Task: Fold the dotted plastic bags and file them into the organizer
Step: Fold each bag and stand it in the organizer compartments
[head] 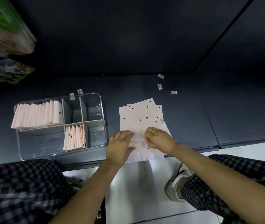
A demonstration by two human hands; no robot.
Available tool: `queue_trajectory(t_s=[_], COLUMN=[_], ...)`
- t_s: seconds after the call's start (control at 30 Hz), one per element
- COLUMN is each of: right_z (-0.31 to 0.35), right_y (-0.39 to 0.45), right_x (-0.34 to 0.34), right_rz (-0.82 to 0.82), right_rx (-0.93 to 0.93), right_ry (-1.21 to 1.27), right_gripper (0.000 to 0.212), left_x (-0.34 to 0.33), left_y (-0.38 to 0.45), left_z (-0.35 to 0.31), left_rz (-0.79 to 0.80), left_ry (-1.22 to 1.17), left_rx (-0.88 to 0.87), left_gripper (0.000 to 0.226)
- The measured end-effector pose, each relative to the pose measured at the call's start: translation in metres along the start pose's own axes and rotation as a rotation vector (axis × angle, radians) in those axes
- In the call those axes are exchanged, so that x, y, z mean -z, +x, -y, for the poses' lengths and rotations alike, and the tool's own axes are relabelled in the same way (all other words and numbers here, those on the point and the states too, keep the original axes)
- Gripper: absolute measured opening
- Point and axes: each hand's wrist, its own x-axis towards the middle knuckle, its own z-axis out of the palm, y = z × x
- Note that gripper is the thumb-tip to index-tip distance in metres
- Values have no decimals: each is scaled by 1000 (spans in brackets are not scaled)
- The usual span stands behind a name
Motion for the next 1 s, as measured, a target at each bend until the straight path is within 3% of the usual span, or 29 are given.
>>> queue_trajectory(t_s=[0.1, 0.2, 0.33, 0.53, 0.6, 0.73, 0.83, 0.9, 1.0], right_z=[6, 9, 2, -17, -19, -19, -20, -22, -23], right_y=[-14, -24, -24, -23, -18, -1, 9, 14, 18], right_x=[0, -3, -8, -11, -13, -19, -19, -18, -18], right_rz=[61, 135, 143, 17, -72, -107, -46, -16, 2], right_rx=[-8, -95, -121, -364, -481, -651, -701, -725, -740], right_ry=[278, 576, 660, 1023, 1041, 888, 720, 681, 658], right_gripper=[5, 9, 5, 18, 8, 47, 51, 50, 51], left_x=[-3, -4, -2, -6, -9, -10, -6, -4, -12], left_y=[-14, -26, -24, -13, -11, -4, 0, -4, -10], left_z=[2, 6, 9, 9, 4, -1, -8, -18, -31], left_rz=[-54, -143, -148, -113, -117, -168, -249, -353, -383], left_ry=[-116, -303, -432, -440, -428, -468, -551, -478, -244], left_rx=[54, 189, 314, 368, 386, 479, 543, 470, 153], left_gripper=[34, 17, 13, 14, 14, 22, 29, 36, 44])
